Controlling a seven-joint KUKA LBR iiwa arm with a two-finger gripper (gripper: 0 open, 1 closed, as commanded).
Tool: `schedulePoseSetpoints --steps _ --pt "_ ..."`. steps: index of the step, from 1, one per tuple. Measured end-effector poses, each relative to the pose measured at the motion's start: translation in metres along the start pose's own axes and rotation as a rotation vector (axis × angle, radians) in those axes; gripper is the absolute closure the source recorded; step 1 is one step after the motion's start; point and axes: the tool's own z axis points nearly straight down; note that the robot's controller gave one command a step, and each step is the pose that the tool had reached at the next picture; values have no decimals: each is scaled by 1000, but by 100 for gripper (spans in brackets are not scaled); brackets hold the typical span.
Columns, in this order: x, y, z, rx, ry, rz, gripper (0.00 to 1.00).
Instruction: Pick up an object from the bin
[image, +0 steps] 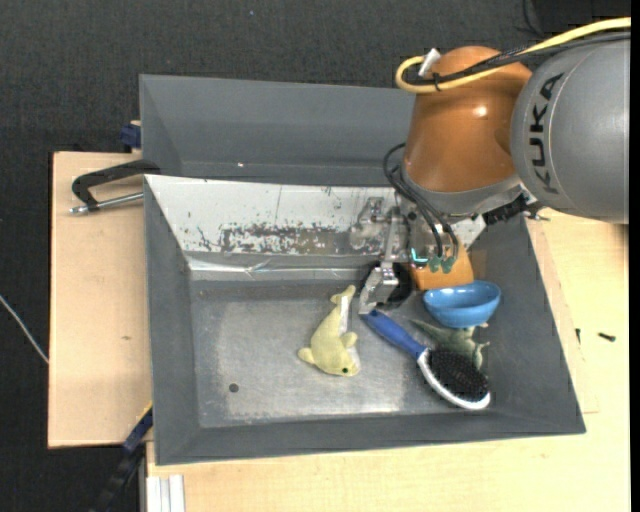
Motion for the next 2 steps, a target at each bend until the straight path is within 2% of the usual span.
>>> schedulePoseSetpoints --steps 1,2 --pt "-5 -6 126 2 -13 -499 0" --pt "-1 27 109 3 -14 -830 0"
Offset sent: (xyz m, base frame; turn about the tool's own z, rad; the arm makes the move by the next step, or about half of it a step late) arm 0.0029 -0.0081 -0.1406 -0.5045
